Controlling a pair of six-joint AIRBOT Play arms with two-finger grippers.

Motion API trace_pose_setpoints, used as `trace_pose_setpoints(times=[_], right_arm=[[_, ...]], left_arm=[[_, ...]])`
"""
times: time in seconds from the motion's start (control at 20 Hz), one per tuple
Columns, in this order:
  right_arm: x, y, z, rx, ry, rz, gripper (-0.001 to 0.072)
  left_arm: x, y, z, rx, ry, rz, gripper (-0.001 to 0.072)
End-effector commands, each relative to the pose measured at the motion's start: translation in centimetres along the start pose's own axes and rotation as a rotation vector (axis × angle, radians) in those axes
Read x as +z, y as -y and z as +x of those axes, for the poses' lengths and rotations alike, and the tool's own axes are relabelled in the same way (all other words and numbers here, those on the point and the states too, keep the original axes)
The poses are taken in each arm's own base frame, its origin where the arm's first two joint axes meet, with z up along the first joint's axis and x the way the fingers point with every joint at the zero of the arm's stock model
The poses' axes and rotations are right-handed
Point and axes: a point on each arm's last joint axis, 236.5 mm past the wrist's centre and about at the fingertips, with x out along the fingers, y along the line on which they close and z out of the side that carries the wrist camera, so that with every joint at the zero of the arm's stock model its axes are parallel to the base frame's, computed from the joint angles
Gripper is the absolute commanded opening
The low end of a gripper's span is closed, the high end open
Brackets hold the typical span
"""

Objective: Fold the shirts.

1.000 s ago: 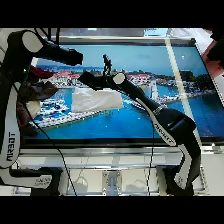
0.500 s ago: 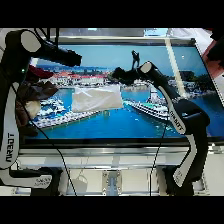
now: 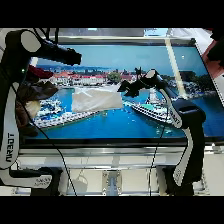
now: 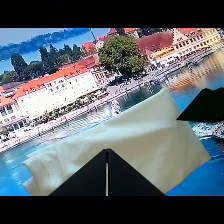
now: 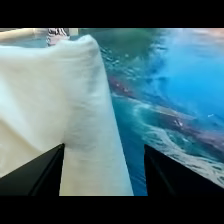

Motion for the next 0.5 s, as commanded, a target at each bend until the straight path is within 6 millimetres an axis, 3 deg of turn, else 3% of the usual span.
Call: trace_pose_setpoints(times=[0.0,0.1,0.15,0.2,0.25,0.35,0.45], right_arm=[[-1.2,-1.3,2.4,0.066,-0.038,0.013,0.0557],[-1.7,-2.5,3.0,0.087,-0.044,-0.005,0.0547],[-1.9,-3.3,3.2,0.11,-0.047,-0.022,0.0489],[-2.1,-4.5,3.2,0.151,-0.048,-0.042,0.0222],[-1.8,-5.6,3.0,0.199,-0.034,-0.055,0.0048],[-0.9,-7.8,1.7,0.303,0.0,-0.078,0.0028],[1.0,-7.9,-1.0,0.328,0.061,-0.078,0.0027]], left_arm=[[-0.2,0.1,-0.1,-0.003,-0.009,-0.003,0.0011],[-0.2,0.1,-0.1,-0.003,-0.009,-0.003,0.0012],[-0.2,0.1,-0.1,-0.003,-0.009,-0.003,0.0012],[-0.2,0.1,-0.1,-0.004,-0.011,-0.003,0.0012],[-0.4,0.1,-0.1,-0.004,-0.016,-0.003,0.0011],[-0.8,0.2,-0.1,-0.007,-0.035,-0.002,0.0012],[-1.2,0.2,-0.1,-0.009,-0.053,-0.001,0.0012]])
